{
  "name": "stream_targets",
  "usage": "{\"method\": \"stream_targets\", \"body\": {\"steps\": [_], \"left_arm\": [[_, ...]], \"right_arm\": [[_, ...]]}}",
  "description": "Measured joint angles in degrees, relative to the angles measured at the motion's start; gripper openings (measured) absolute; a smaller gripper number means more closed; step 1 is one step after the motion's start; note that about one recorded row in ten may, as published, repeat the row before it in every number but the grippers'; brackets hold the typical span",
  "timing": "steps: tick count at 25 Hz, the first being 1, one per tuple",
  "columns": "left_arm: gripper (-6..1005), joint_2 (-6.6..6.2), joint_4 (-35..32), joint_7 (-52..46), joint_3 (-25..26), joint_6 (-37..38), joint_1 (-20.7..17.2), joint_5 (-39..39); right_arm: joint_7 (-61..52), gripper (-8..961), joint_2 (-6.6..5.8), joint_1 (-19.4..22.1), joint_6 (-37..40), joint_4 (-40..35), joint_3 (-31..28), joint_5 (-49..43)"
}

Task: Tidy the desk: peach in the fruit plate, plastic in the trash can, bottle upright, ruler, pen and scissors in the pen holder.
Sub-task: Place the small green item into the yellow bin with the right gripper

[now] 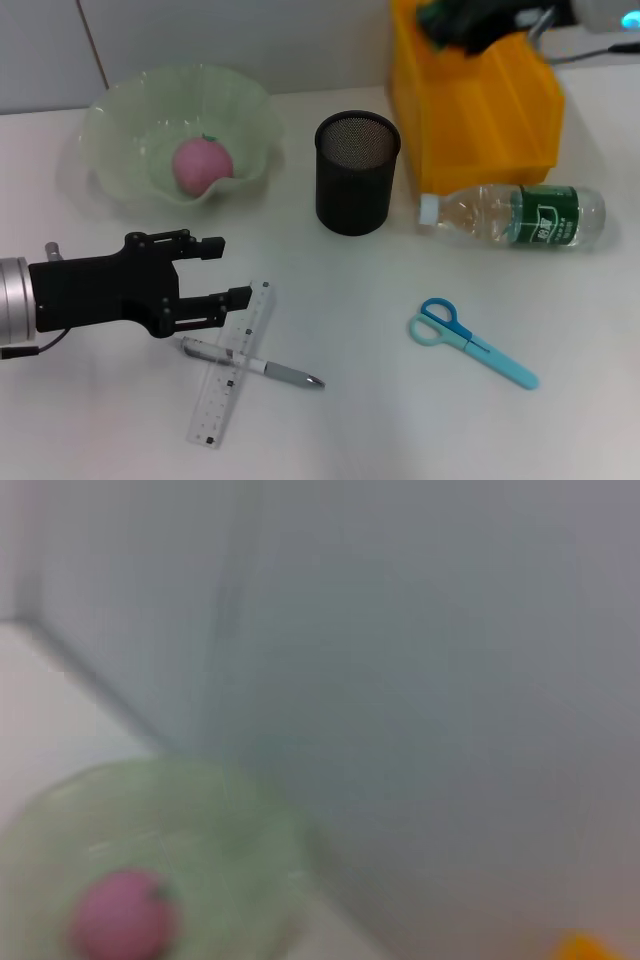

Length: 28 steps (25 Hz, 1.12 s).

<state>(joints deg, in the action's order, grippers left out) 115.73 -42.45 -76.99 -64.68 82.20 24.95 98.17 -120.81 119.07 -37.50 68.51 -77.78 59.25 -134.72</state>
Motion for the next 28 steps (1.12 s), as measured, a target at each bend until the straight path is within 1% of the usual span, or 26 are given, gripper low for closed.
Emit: {"method": "stream_targets", "body": {"steps": [1,2,3,4,5,6,8,10,11,12,14,16,19,25,28], "left_arm": [[726,0.00,0.00,0.00,0.00,0.00,0.00,0.00],[726,0.04,0.00,-0.05,0.00,0.04,0.06,0.00],[726,0.05,-0.06,-0.13,-0.01,0.07,0.12,0.01],[726,0.06,-0.15,-0.16,0.00,0.08,0.15,0.00],[726,0.09,-0.27,-0.20,-0.01,0.10,0.16,0.01],[726,0.11,-0.42,-0.22,0.00,0.12,0.19,0.01],[726,0.12,-0.55,-0.24,0.00,0.14,0.21,0.01],[726,0.13,-0.56,-0.25,0.00,0.15,0.22,0.00],[726,0.23,-0.56,-0.26,0.00,0.15,0.33,0.00],[726,0.23,-0.56,-0.26,0.00,0.15,0.33,0.00],[726,0.34,-0.56,-0.27,0.00,0.15,0.40,0.00],[726,0.40,-0.56,-0.27,-0.01,0.12,0.49,0.00],[726,0.39,-0.56,-0.27,-0.01,0.13,0.52,0.01],[726,0.38,-0.53,-0.27,0.00,0.15,0.54,0.00],[726,0.37,-0.53,-0.27,0.00,0.15,0.54,0.00]], "right_arm": [[-1.60,266,-0.02,0.34,-3.78,0.29,-1.24,-1.98],[-1.60,262,-0.02,0.34,-3.78,0.29,-1.24,-1.98],[-2.98,258,-0.04,0.29,-7.10,1.72,-1.81,-5.01],[-2.98,253,-0.04,0.29,-7.10,1.72,-1.81,-5.01],[-3.49,249,-0.08,0.09,-8.46,2.72,-1.91,-6.48],[-4.46,245,-0.08,-0.59,-11.02,5.64,-1.95,-9.53],[-5.02,198,-0.10,-1.03,-11.90,7.11,-1.97,-10.91],[-6.31,186,-0.22,-2.13,-13.01,10.03,-1.97,-13.21],[-7.28,180,-0.48,-3.34,-14.04,13.44,-1.98,-14.96],[-7.28,175,-0.48,-3.34,-14.04,13.44,-1.98,-14.96],[-7.44,163,-0.63,-4.09,-15.53,16.16,-1.98,-15.31],[-7.41,181,-0.74,-4.89,-17.70,19.82,-2.01,-15.15],[-7.49,209,-0.80,-5.44,-18.71,21.55,-2.02,-15.09],[-7.66,440,-0.67,-5.48,-19.08,21.80,-2.31,-14.93],[-7.70,496,-0.62,-5.47,-19.10,21.80,-2.49,-14.92]]}}
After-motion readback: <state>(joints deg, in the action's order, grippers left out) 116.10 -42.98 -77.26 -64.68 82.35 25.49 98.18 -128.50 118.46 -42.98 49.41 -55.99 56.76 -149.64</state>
